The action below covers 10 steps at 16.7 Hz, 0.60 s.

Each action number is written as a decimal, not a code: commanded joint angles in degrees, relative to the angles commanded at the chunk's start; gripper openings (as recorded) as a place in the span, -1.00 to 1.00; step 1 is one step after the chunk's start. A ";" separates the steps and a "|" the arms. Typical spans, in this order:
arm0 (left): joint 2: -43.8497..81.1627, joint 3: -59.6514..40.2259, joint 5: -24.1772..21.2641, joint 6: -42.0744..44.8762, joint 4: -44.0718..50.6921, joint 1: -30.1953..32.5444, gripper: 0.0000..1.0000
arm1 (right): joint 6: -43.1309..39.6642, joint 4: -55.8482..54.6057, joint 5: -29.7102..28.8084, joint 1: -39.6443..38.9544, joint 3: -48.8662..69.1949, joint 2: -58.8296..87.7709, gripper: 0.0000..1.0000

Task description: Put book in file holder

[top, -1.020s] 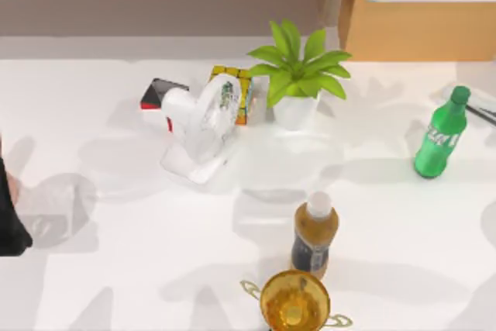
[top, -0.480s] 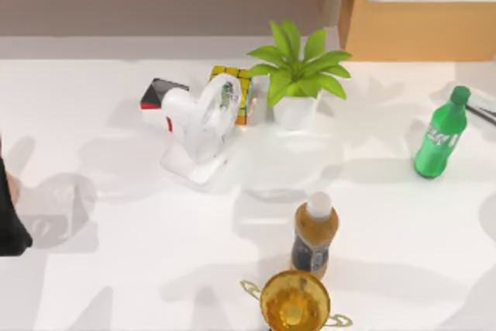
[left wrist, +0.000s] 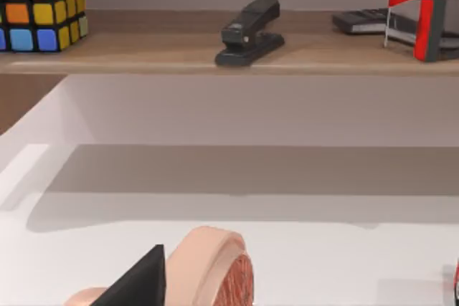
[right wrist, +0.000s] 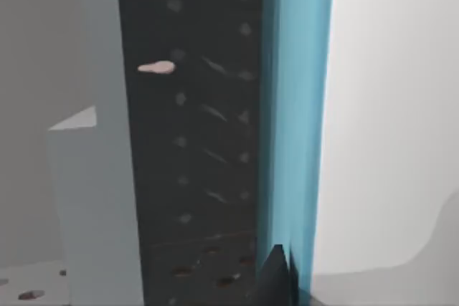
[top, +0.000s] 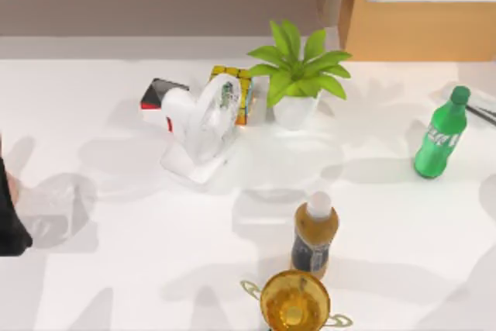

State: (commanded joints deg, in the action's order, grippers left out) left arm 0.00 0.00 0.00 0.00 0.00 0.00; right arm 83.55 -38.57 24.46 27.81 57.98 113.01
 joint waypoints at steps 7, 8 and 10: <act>0.00 0.00 0.00 0.00 0.00 0.00 1.00 | 0.00 0.00 0.00 0.00 0.00 0.00 0.06; 0.00 0.00 0.00 0.00 0.00 0.00 1.00 | 0.00 0.00 0.00 0.00 0.00 0.00 0.21; 0.00 0.00 0.00 0.00 0.00 0.00 1.00 | 0.00 0.00 0.00 0.00 0.00 0.00 0.51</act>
State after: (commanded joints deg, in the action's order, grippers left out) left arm 0.00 0.00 0.00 0.00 0.00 0.00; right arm 83.55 -38.57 24.46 27.81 57.98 113.01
